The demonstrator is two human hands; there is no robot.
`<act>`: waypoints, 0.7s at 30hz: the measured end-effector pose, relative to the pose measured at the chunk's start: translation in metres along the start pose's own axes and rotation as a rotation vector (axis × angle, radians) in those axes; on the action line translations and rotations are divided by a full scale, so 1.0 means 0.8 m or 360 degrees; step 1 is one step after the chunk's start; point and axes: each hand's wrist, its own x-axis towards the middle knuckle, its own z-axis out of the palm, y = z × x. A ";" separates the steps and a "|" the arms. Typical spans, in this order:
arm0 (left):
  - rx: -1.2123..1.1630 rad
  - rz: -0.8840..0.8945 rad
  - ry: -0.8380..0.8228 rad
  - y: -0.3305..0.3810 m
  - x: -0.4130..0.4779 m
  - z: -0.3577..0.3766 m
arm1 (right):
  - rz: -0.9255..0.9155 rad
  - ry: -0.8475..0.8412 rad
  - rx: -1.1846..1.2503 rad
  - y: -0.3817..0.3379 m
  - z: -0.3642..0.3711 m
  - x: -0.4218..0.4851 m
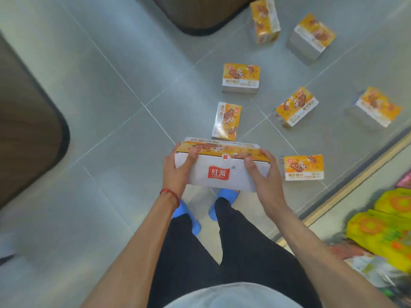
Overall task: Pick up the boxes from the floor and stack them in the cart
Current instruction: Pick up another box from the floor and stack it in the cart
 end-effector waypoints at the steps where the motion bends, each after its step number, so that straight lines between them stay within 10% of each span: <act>1: -0.0071 -0.0019 0.0027 -0.006 -0.014 -0.017 | 0.0006 -0.0067 -0.0047 -0.004 0.011 -0.011; 21: -0.0870 -0.0161 0.1235 -0.217 -0.282 -0.475 | -0.0221 -0.1049 -0.0820 0.019 0.423 -0.328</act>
